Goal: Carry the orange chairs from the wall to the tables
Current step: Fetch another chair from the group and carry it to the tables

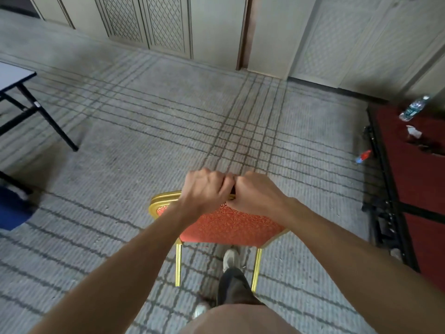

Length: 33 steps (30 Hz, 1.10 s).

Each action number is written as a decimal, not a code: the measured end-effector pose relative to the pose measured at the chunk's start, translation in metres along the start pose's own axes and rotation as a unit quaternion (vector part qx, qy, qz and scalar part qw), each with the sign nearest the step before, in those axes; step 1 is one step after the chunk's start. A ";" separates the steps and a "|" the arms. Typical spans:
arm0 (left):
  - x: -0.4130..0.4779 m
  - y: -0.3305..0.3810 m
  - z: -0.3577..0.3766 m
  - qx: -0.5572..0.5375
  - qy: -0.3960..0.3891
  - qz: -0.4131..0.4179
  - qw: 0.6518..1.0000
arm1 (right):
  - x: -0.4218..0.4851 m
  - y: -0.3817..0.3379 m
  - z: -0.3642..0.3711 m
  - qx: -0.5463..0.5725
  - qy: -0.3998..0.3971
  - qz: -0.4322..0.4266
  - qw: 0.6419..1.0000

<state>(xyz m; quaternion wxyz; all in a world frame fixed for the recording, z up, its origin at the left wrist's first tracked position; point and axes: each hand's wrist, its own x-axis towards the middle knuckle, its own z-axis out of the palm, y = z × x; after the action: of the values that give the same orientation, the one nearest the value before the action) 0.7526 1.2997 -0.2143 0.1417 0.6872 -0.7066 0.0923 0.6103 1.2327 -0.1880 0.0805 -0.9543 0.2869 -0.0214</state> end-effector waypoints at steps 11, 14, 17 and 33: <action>0.144 -0.059 0.089 -0.021 -0.058 0.025 0.998 | 0.135 0.123 0.019 -0.009 -0.078 -0.034 0.996; 0.182 -0.079 0.087 -0.030 -0.104 0.028 0.994 | 0.178 0.147 0.004 0.017 -0.052 -0.041 0.998; 0.233 -0.099 0.089 -0.008 -0.034 0.002 0.999 | 0.226 0.173 -0.014 0.047 -0.019 -0.013 0.999; 0.415 -0.207 0.148 0.013 -0.012 -0.150 0.989 | 0.427 0.270 -0.023 0.115 0.113 -0.004 0.987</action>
<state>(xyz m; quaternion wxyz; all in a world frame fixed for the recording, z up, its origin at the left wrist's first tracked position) 0.9419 0.8520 -0.2311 0.1365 0.7882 -0.5960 0.0706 0.8176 0.7725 -0.2125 0.1563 -0.9312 0.2864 -0.1624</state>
